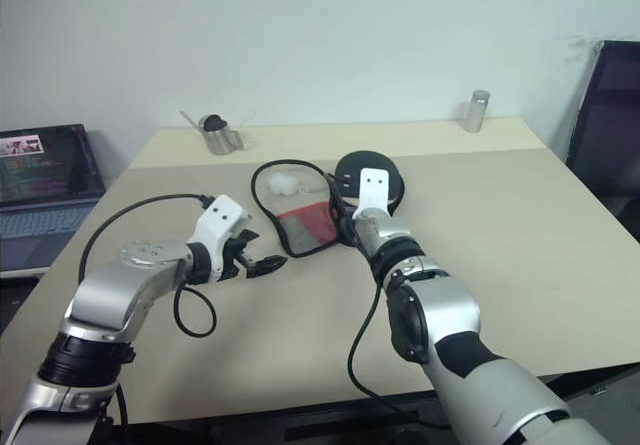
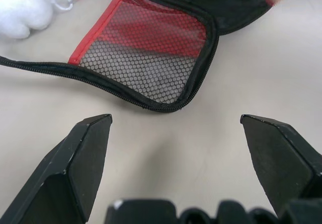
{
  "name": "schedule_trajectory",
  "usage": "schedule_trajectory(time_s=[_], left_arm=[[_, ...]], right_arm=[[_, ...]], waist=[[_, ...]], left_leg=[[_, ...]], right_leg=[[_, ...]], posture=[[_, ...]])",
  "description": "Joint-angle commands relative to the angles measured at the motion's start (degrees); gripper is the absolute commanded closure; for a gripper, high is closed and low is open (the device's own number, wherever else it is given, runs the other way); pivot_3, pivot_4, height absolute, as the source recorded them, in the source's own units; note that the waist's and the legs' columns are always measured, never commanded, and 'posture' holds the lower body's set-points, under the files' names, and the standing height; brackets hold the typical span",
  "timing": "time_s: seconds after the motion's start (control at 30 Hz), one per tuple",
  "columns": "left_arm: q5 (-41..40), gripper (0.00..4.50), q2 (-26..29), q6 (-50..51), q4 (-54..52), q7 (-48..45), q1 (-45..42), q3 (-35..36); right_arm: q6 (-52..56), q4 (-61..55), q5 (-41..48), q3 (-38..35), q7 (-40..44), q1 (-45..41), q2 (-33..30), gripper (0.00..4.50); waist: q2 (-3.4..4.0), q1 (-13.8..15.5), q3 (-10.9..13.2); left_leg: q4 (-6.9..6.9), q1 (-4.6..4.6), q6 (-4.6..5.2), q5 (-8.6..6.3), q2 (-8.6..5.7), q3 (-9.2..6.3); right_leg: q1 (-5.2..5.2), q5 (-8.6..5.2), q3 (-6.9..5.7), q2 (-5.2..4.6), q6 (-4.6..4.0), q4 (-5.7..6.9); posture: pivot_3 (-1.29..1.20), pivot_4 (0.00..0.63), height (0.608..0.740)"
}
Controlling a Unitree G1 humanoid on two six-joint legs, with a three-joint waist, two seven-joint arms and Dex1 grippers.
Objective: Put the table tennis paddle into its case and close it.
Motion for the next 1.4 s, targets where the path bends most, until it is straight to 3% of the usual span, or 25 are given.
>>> schedule_trajectory(time_s=[0.03,0.43,0.73,0.8,1.03,1.13,1.27,1.4], left_arm=[[-0.6,0.00,0.1,0.8,-3.2,0.9,0.2,2.2],[-1.2,0.00,-0.3,1.9,-4.1,3.1,-0.2,2.5],[-1.1,0.00,-1.1,1.4,-3.6,3.9,-0.7,2.6],[-1.1,0.00,-1.2,1.5,-3.6,4.1,-0.7,2.6],[-0.9,0.00,-1.9,0.9,-2.8,3.9,-1.2,2.2],[-1.2,0.00,-1.2,-0.5,-1.9,1.7,-1.7,1.6],[-0.5,0.00,-0.3,-2.1,0.0,-0.1,-2.4,1.1],[0.2,0.00,-0.9,-3.7,2.3,-0.8,-3.8,0.0]], right_arm=[[-3.3,-1.0,-1.3,1.6,0.8,-0.5,0.3,3.44],[-4.0,-0.1,-2.1,2.7,1.7,1.1,0.2,3.44],[-3.3,0.1,-1.7,2.5,2.2,1.5,-0.1,0.49],[-3.3,0.0,-1.6,2.5,2.5,1.4,-0.3,0.09],[-1.3,-2.5,0.2,1.8,7.6,-1.6,-3.0,0.09],[3.0,-8.5,4.2,0.5,16.1,-1.8,-6.4,0.09],[10.5,-19.3,8.9,-1.0,23.1,2.6,-10.9,0.09],[16.8,-26.0,12.3,-2.7,24.5,8.6,-14.3,0.09]], waist=[[0.00,0.0,0.0],[0.00,0.0,0.0],[0.00,0.0,0.0],[0.00,0.0,0.0],[-0.01,0.0,0.0],[0.00,0.1,0.0],[-0.01,0.1,0.0],[-0.04,0.7,0.0]], left_leg=[[0.00,0.00,0.00,0.00,0.00,0.00],[0.04,0.02,-0.01,0.01,-0.01,0.00],[0.04,0.04,-0.01,0.01,0.00,0.01],[0.04,0.04,-0.01,0.01,0.00,0.01],[0.06,0.04,-0.01,0.01,-0.01,0.01],[0.07,0.03,-0.01,0.01,-0.01,0.00],[0.06,0.03,0.00,0.00,0.00,0.00],[0.08,0.04,0.01,-0.01,0.00,-0.03]], right_leg=[[0.00,0.00,0.00,0.00,0.00,0.00],[0.00,0.00,0.00,0.00,0.00,0.06],[0.01,0.00,0.01,0.00,0.00,0.08],[0.01,0.00,0.01,0.00,0.00,0.08],[0.02,0.00,0.01,0.00,-0.01,0.08],[0.02,0.00,-0.01,0.00,-0.01,0.08],[0.04,0.00,-0.02,0.00,-0.01,0.06],[0.10,0.00,-0.06,0.00,0.00,0.04]], posture=[[0.00,0.150,0.740],[0.00,0.150,0.740],[0.00,0.150,0.740],[0.00,0.150,0.740],[0.00,0.150,0.740],[0.00,0.150,0.740],[0.00,0.150,0.740],[0.00,0.150,0.740]])
